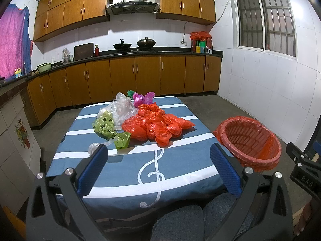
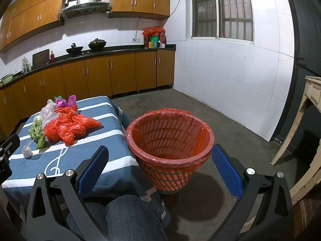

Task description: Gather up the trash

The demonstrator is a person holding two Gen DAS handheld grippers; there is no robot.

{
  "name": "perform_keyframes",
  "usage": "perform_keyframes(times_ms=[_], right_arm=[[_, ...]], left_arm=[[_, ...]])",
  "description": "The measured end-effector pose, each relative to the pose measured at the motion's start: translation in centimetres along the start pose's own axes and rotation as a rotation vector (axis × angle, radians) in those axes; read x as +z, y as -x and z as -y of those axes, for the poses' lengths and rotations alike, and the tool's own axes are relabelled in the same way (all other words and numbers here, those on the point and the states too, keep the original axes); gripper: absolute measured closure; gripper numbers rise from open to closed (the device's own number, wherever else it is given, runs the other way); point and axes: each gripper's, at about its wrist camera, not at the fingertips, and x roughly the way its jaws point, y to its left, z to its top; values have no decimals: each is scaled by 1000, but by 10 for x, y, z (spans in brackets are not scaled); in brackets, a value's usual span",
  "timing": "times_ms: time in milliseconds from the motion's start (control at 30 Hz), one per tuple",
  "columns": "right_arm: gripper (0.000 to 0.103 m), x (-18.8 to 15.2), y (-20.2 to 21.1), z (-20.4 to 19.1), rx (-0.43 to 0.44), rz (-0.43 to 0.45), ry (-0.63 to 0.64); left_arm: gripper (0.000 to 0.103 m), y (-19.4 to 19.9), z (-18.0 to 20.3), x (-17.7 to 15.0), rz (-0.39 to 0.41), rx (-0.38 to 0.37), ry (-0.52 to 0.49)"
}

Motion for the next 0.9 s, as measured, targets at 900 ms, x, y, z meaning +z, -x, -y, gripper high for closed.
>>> perform_keyframes(times_ms=[900], right_arm=[[2, 19, -69, -67, 149, -66, 54]], left_arm=[[4, -61, -115, -20, -87, 234, 159]])
